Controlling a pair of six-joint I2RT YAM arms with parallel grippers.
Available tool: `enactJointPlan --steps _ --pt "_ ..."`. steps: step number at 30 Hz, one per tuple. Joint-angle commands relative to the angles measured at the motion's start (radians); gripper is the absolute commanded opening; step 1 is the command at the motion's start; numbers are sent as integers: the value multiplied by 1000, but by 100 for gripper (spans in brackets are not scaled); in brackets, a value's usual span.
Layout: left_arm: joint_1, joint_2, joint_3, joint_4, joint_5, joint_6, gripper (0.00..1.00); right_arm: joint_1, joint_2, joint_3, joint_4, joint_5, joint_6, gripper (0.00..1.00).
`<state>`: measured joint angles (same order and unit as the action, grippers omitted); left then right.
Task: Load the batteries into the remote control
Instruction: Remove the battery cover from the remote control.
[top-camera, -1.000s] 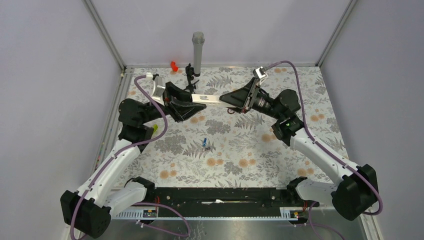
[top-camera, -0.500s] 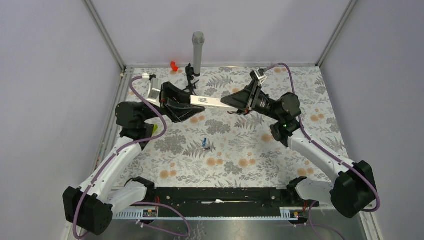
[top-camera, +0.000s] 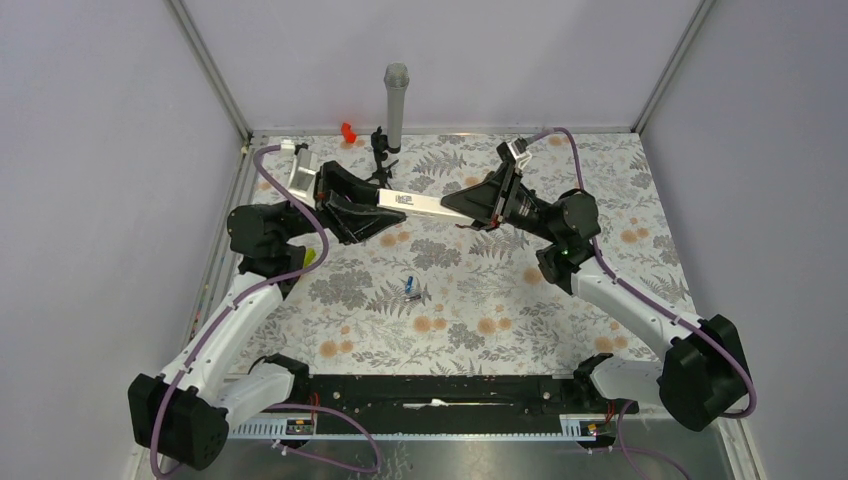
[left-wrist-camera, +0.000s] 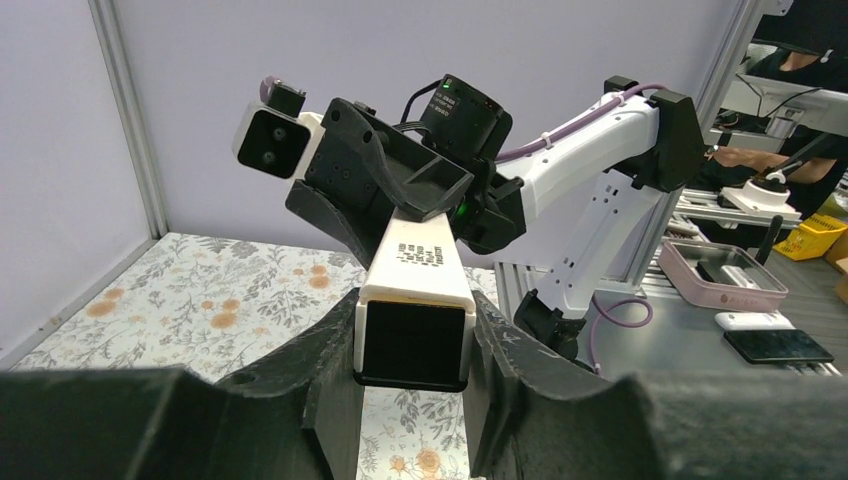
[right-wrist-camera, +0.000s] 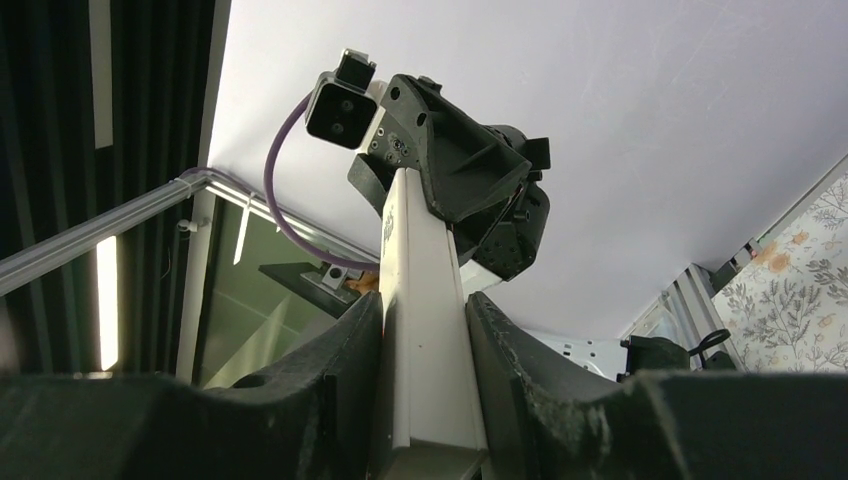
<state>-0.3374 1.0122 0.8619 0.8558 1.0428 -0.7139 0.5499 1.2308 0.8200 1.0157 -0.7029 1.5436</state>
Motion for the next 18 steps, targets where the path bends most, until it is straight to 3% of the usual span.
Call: enactJointPlan --steps 1,4,6,9,13,18 --pt "59 -21 24 153 -76 -87 0 -24 -1 -14 57 -67 -60 27" --pt "77 -25 19 157 -62 -98 0 -37 -10 -11 9 -58 -82 39" --pt "80 -25 16 149 -58 -93 0 -38 -16 11 -73 -35 -102 57" --pt "83 -19 11 146 -54 -90 0 -37 -9 59 -184 -32 -138 68" --pt "85 -14 4 128 -47 -71 0 -38 -3 91 -241 -41 -154 73" --pt "92 -15 -1 100 -32 -44 0 -39 -14 96 -281 -33 -184 71"
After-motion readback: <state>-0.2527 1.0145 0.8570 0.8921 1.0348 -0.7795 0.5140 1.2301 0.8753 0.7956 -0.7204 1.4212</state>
